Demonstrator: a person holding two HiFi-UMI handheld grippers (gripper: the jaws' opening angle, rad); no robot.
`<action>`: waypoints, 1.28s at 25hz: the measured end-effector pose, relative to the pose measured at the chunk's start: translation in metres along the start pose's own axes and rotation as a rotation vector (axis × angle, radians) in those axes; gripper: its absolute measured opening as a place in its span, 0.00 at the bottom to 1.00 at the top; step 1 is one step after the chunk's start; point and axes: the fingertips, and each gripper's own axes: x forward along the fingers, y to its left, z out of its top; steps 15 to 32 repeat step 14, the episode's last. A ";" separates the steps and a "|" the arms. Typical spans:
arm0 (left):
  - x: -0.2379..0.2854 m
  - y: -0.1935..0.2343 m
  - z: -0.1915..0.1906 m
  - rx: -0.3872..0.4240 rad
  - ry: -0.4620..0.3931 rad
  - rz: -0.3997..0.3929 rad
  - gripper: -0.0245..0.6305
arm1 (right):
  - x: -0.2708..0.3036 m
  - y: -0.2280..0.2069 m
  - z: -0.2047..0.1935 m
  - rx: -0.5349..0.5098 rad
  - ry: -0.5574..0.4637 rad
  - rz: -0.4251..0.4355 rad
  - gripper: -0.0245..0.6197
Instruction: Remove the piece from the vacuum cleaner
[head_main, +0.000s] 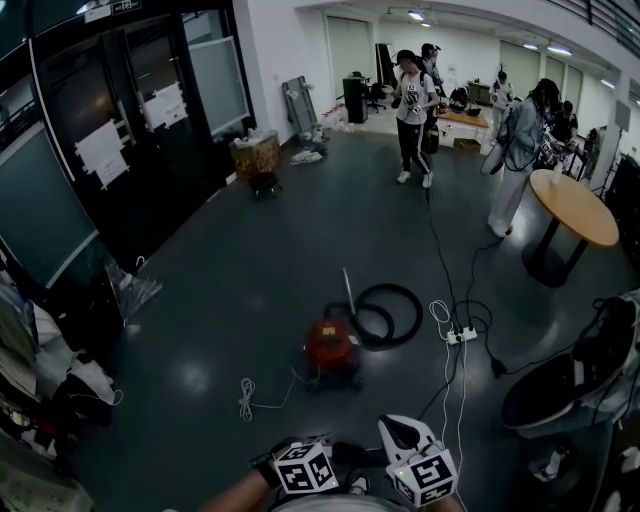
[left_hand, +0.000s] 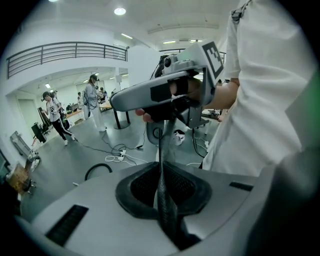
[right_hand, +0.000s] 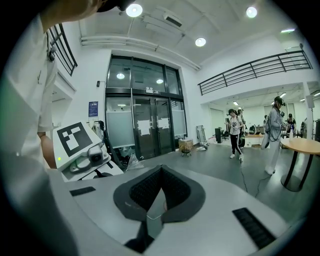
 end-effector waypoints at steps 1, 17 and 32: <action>-0.001 0.001 0.000 0.001 0.000 0.001 0.08 | 0.001 0.001 0.001 -0.001 0.001 0.000 0.06; -0.003 0.003 -0.005 0.009 -0.003 0.009 0.08 | 0.002 0.006 -0.002 -0.014 -0.001 -0.004 0.06; -0.003 0.003 -0.005 0.009 -0.003 0.009 0.08 | 0.002 0.006 -0.002 -0.014 -0.001 -0.004 0.06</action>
